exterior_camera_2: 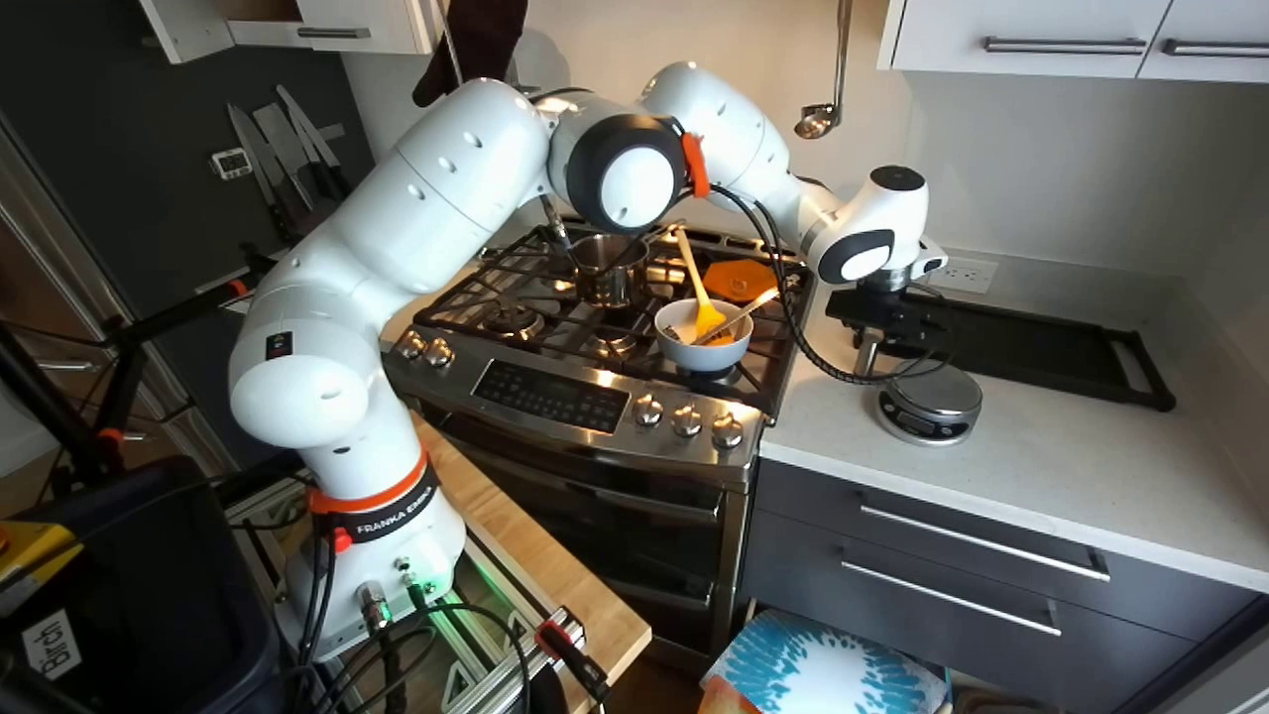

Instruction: Pick up the small silver object on the right and put it in the pot on the stove

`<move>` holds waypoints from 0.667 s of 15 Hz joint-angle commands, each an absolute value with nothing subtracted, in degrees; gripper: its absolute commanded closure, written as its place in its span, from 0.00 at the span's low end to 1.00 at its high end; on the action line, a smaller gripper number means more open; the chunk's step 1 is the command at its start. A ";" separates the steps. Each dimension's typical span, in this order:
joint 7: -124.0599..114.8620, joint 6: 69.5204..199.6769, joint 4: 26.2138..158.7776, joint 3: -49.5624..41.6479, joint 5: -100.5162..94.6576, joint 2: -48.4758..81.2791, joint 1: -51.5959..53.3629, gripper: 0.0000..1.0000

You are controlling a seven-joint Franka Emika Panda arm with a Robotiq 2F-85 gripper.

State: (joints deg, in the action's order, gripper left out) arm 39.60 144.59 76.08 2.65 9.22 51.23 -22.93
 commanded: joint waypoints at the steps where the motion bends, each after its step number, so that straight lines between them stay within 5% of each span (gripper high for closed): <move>1: 39.16 142.63 73.89 3.36 8.12 52.50 -23.42 0.88; 10: 39.80 142.43 89.44 4.62 11.06 33.80 -26.20 0.88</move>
State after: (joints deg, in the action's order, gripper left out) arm 37.91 143.10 79.40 2.96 9.62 43.01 -24.66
